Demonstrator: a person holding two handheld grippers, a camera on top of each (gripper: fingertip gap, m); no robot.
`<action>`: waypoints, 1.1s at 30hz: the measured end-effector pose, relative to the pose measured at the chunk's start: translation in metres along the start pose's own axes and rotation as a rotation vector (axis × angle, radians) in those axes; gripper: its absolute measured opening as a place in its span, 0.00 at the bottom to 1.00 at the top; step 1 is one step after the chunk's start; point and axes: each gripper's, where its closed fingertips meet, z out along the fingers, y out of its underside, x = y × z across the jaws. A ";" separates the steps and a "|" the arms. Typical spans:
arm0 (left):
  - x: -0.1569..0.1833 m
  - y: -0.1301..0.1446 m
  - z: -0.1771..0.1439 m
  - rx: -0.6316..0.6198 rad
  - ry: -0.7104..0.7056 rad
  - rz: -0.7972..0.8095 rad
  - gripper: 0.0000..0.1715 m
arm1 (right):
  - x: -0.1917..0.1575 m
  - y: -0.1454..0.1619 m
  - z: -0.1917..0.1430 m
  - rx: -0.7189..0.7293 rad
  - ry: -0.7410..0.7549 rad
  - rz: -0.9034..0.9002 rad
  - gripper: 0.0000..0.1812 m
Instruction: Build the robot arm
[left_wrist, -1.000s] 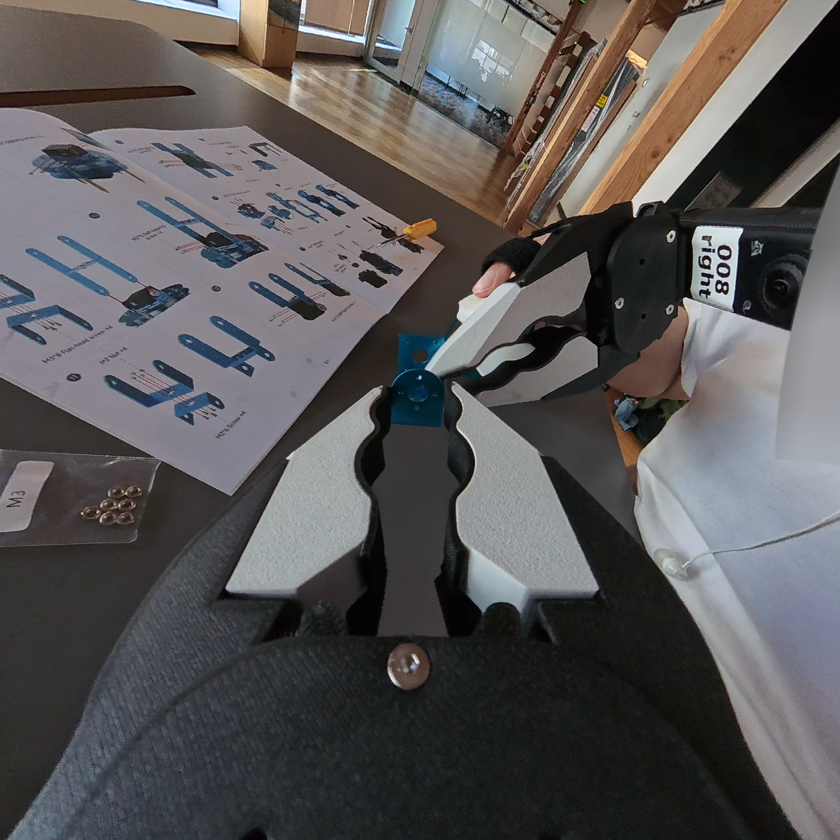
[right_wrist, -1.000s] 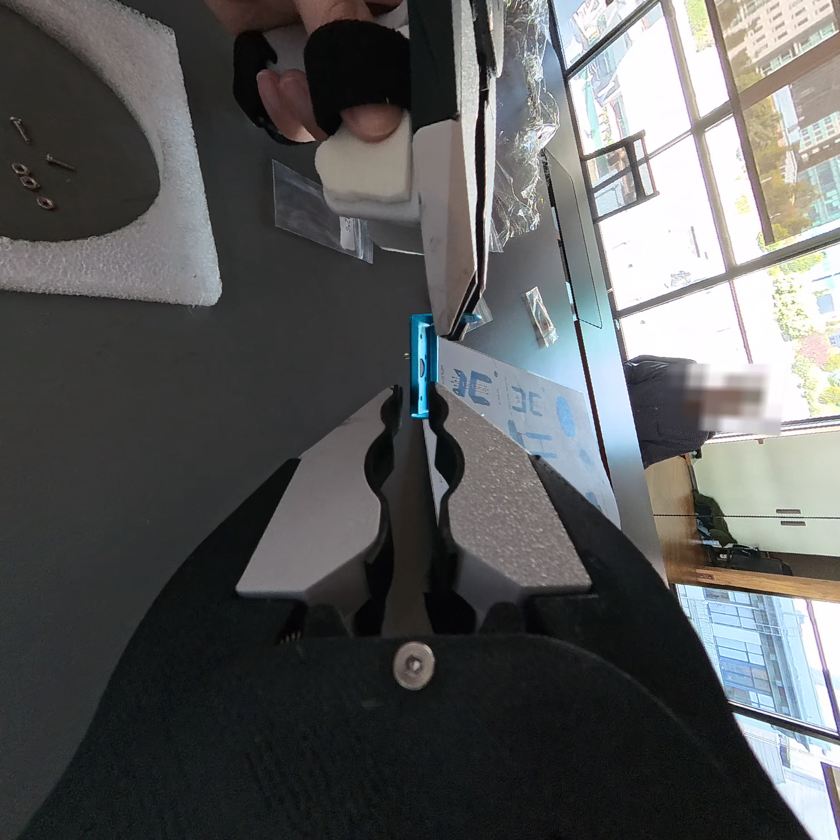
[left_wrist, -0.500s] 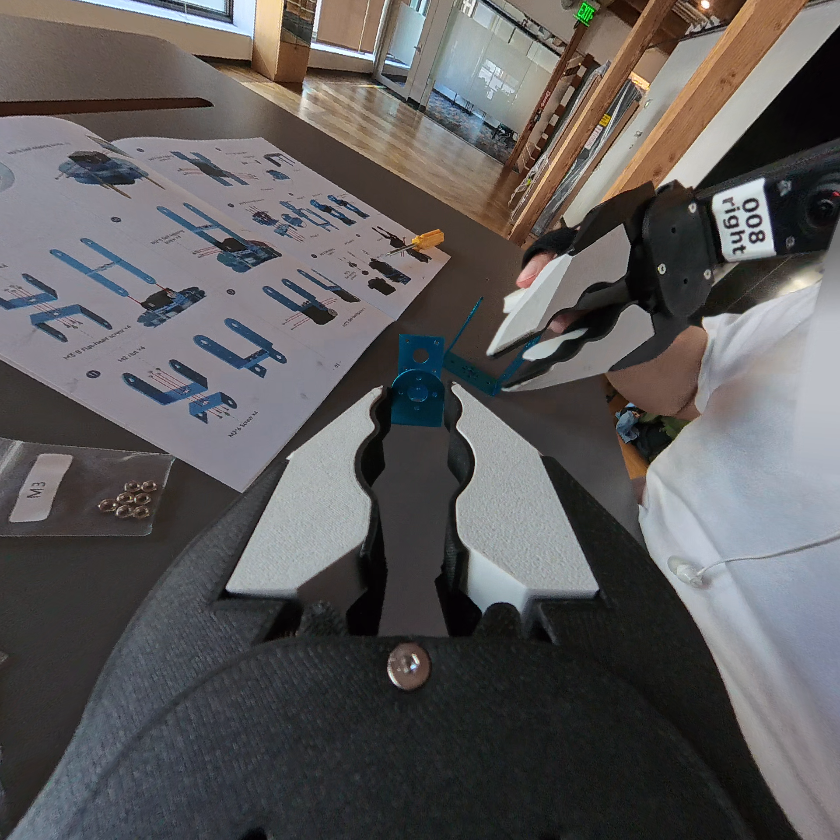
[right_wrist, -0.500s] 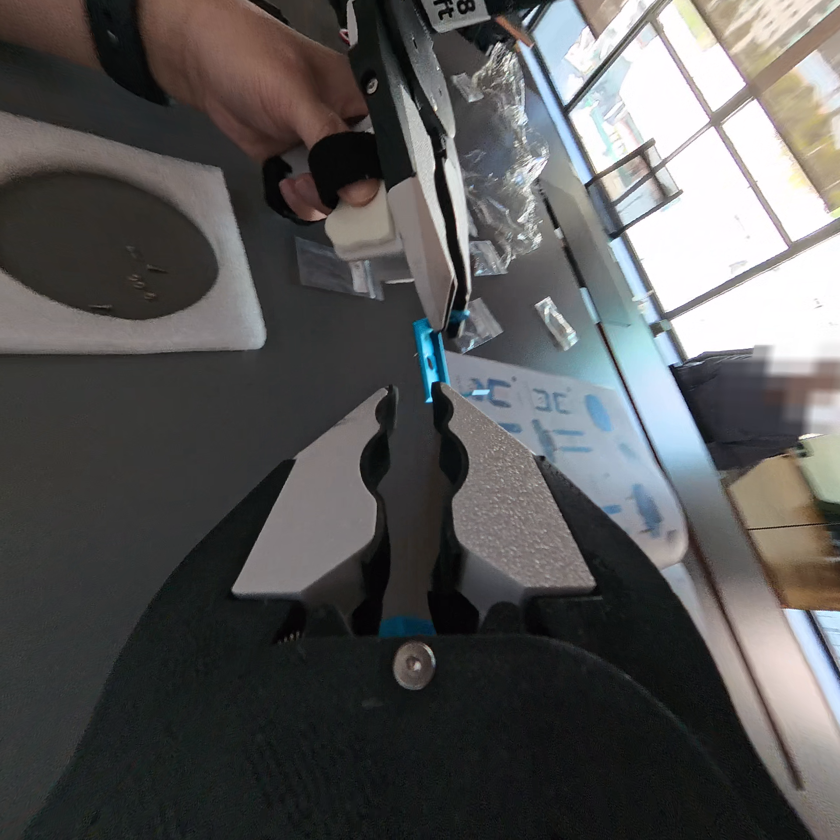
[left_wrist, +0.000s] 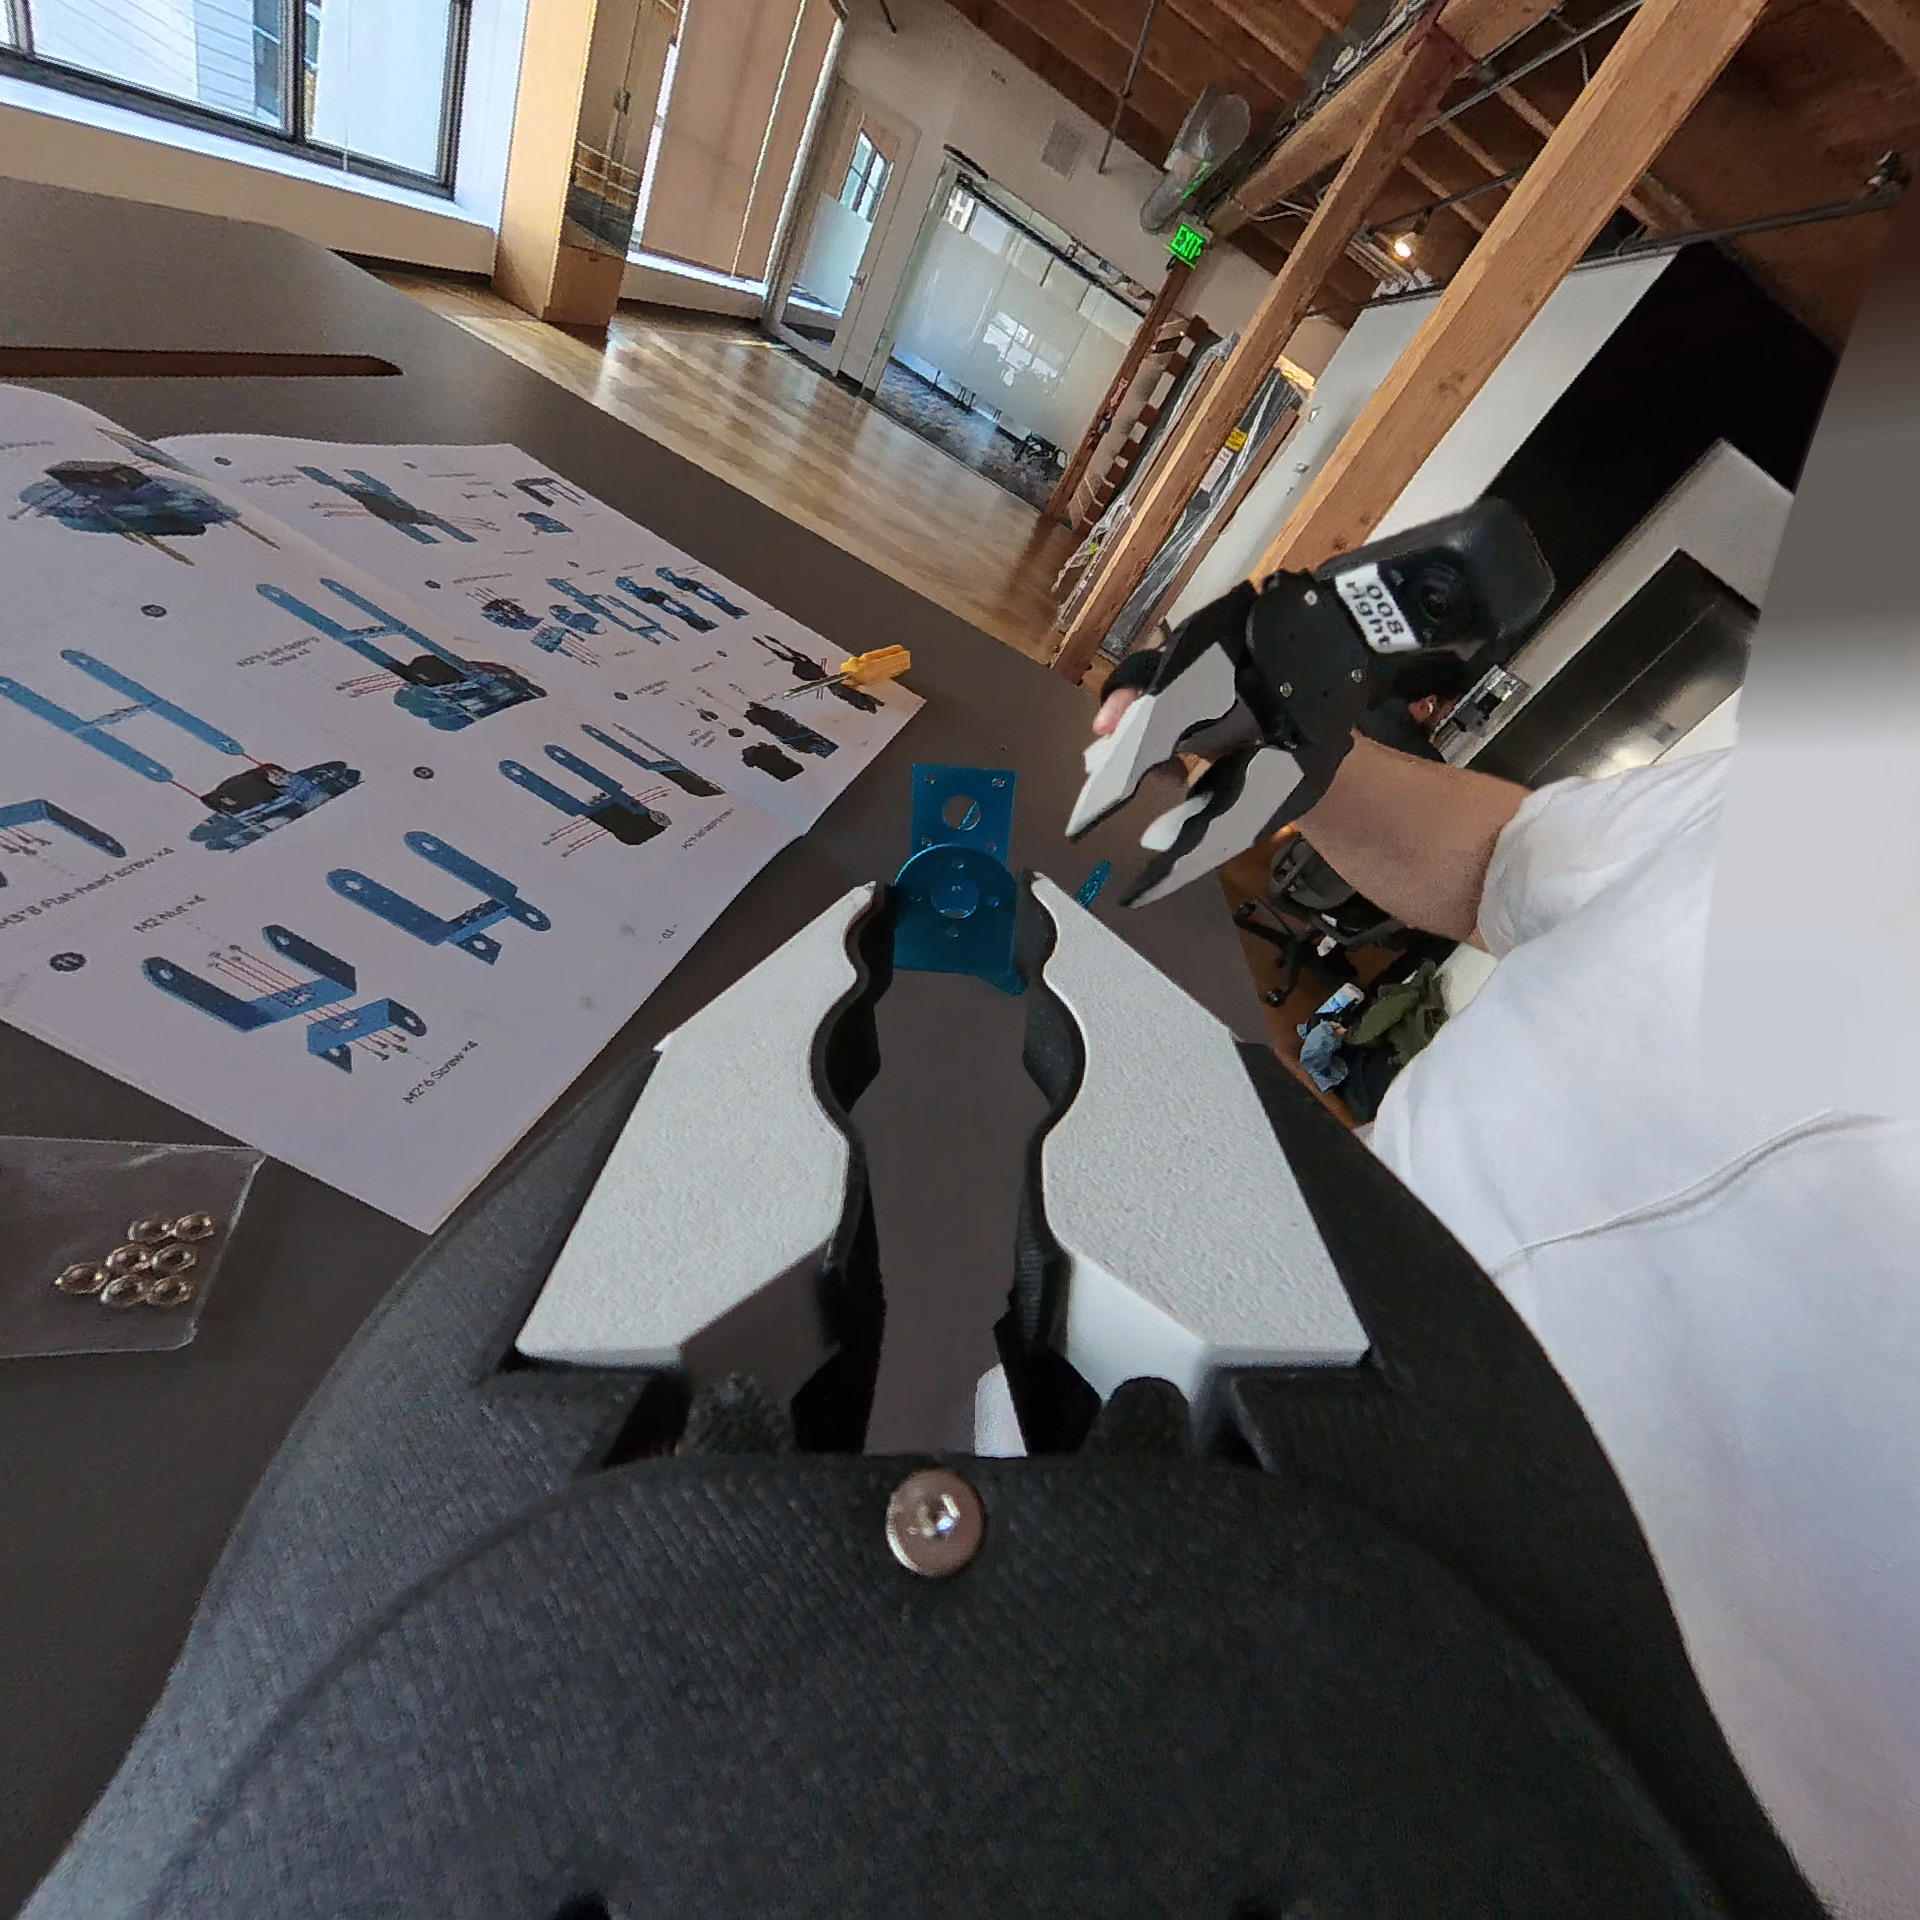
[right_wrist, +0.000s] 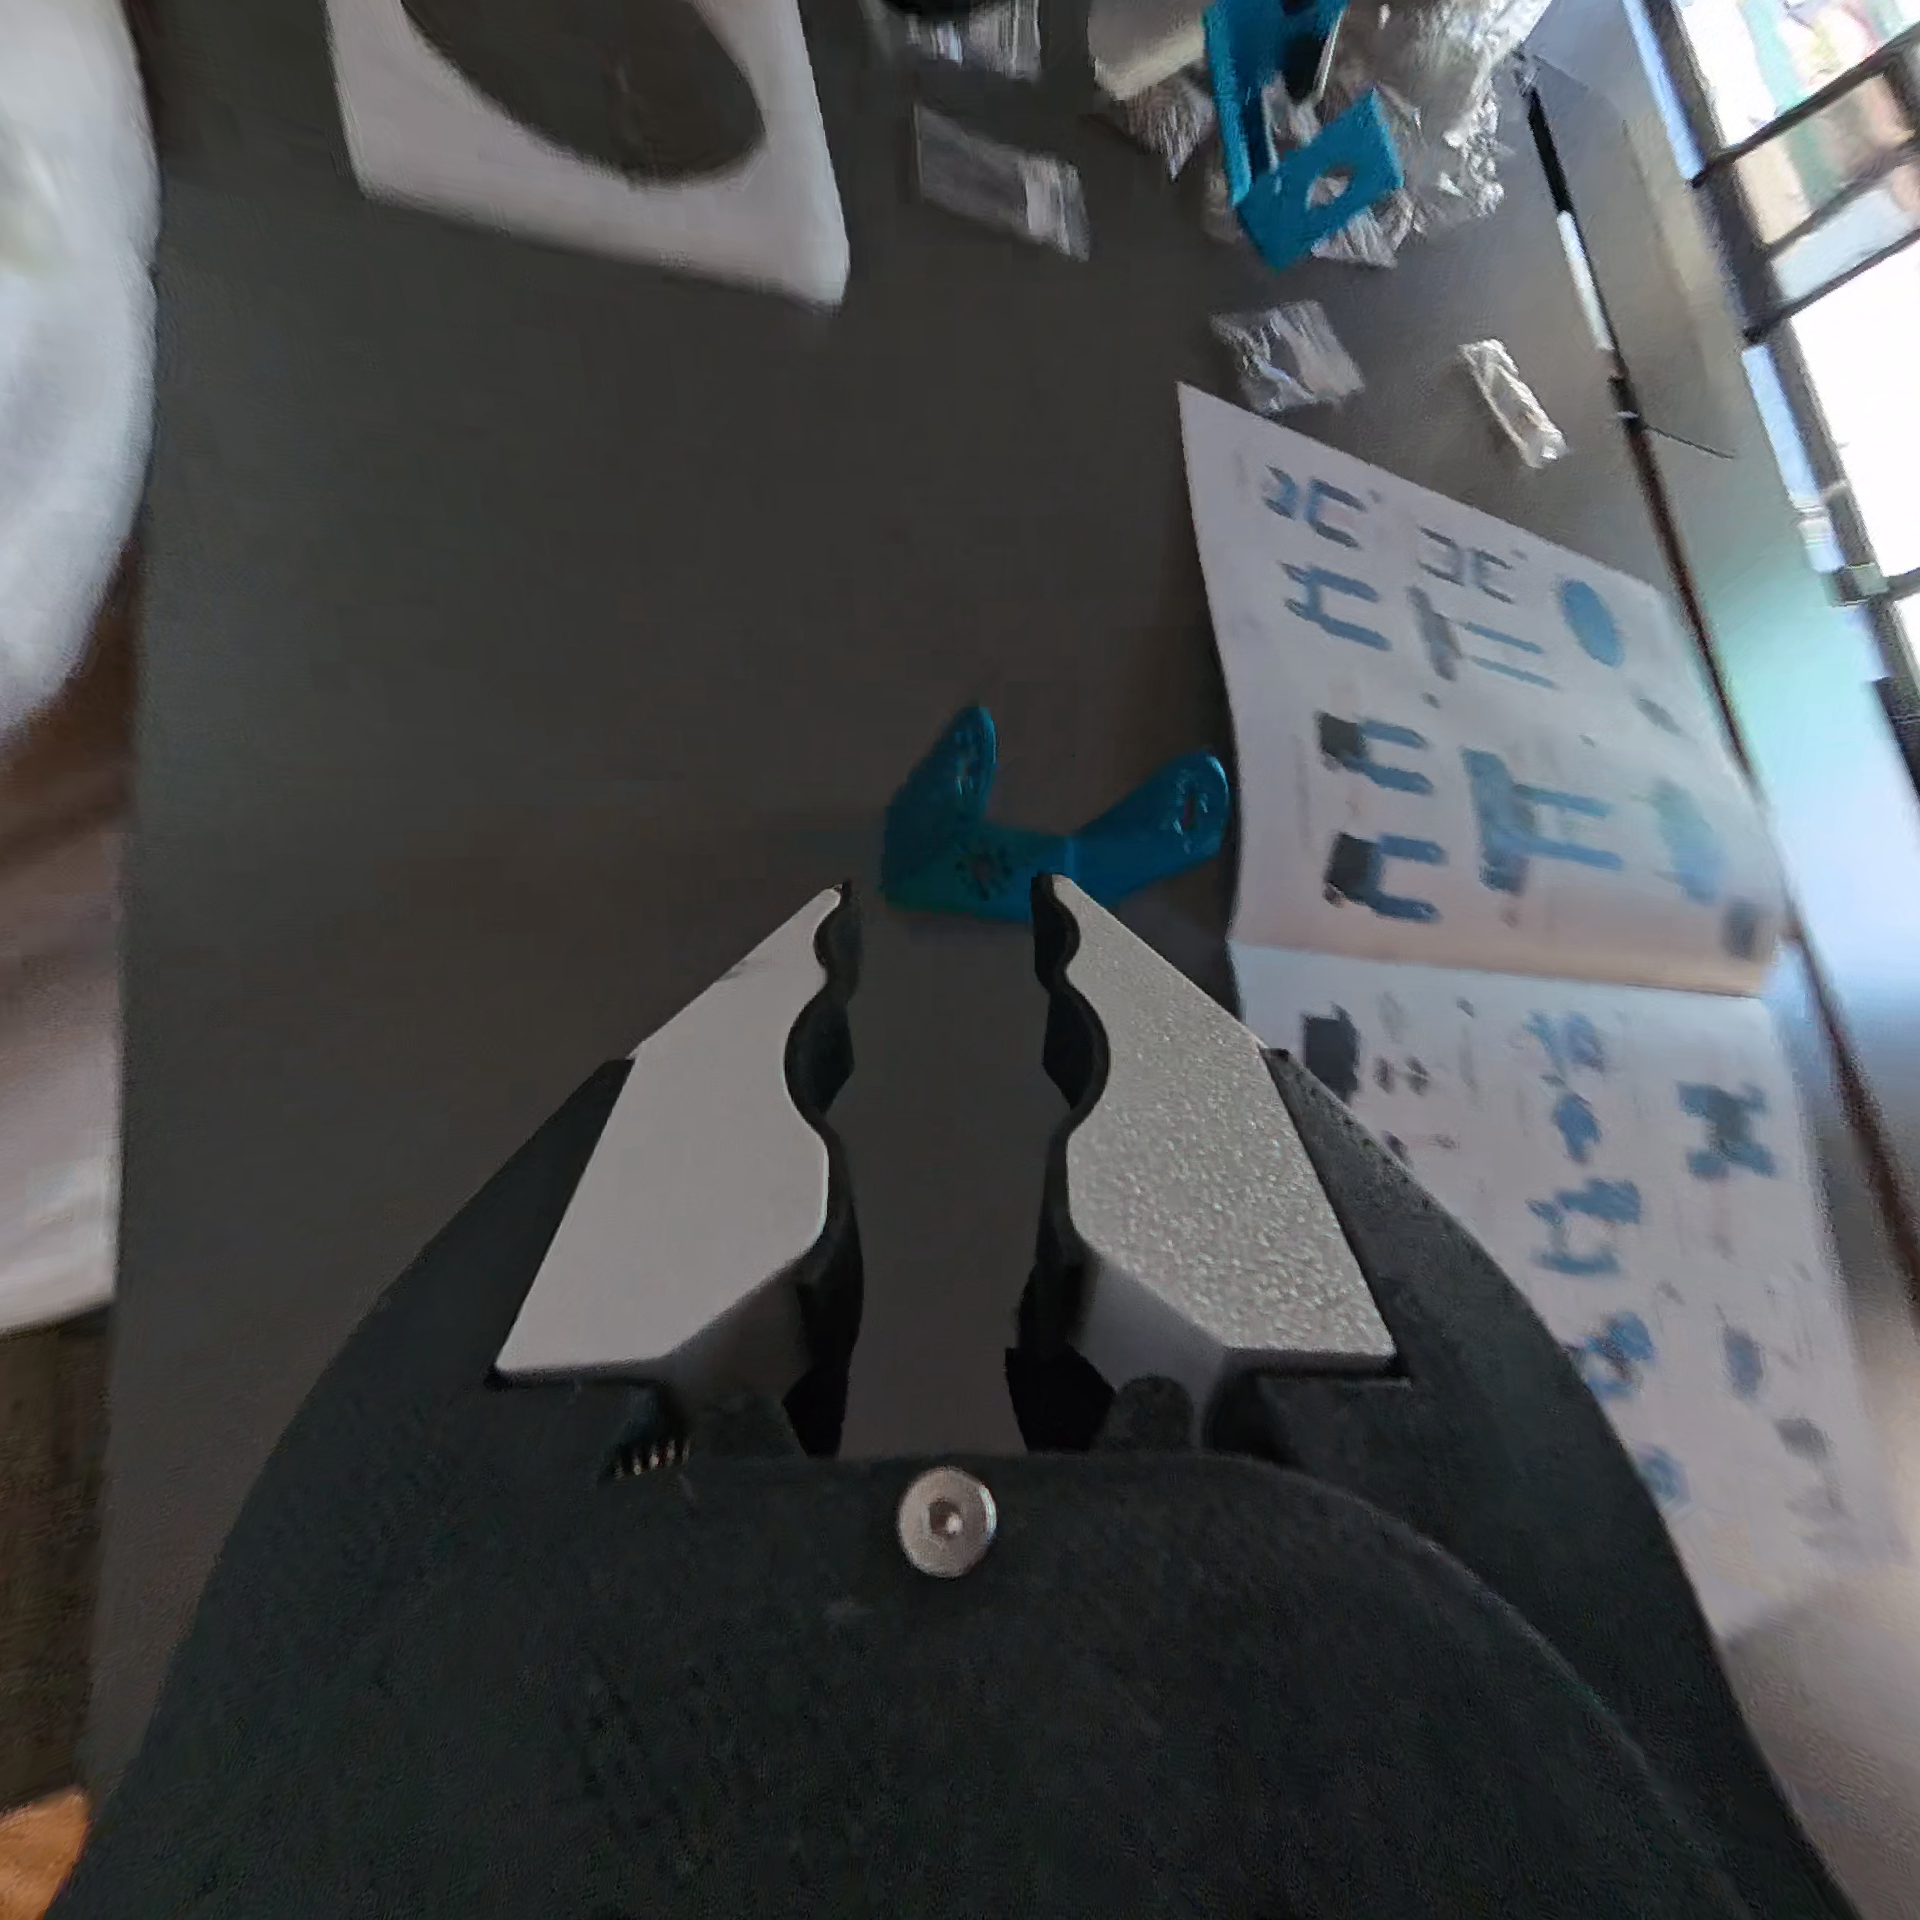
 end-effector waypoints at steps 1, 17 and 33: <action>0.001 0.000 0.001 0.001 -0.001 -0.001 0.13 | 0.001 -0.006 0.004 0.015 -0.022 0.063 0.19; 0.016 -0.006 -0.002 0.000 -0.013 0.062 0.13 | -0.003 -0.018 0.026 -0.403 -0.236 0.047 0.00; 0.020 -0.006 -0.001 0.018 0.026 0.031 0.13 | -0.029 -0.014 0.035 0.019 -0.266 0.379 0.01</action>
